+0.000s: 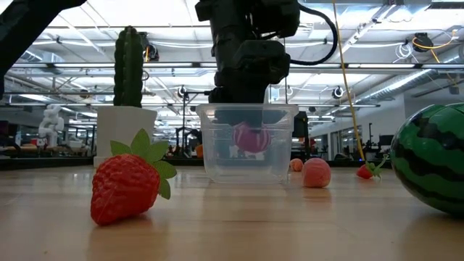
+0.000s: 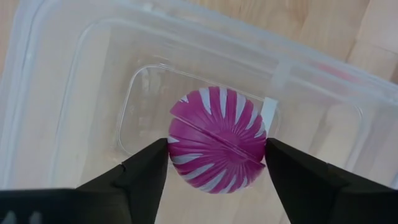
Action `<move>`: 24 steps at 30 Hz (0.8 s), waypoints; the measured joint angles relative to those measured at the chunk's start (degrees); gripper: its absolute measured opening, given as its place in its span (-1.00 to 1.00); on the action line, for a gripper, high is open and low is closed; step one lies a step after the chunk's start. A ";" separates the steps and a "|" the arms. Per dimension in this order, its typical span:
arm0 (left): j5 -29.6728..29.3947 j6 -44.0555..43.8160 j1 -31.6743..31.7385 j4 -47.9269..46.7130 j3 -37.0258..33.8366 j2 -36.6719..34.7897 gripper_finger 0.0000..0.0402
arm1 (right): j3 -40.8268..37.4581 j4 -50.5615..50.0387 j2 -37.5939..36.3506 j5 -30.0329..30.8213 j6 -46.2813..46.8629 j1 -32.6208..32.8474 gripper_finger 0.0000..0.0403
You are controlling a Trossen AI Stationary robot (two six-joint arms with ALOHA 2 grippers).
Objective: Pick and placing Produce into tupperware
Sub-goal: Put the purple onion into the transparent bin, then put the top left red strawberry into the transparent bin
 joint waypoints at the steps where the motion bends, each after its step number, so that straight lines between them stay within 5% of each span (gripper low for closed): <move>1: 0.00 -0.01 0.00 0.11 0.00 0.00 0.35 | 0.00 0.00 0.00 0.00 0.00 0.00 0.04; 14: 0.08 -0.53 1.36 0.25 0.00 -2.36 0.59 | 0.00 0.00 0.00 -0.02 0.05 0.02 0.04; 24: -8.48 -7.27 0.09 -18.92 0.09 -25.33 0.58 | 0.00 -0.24 -0.01 -0.04 1.87 0.02 0.04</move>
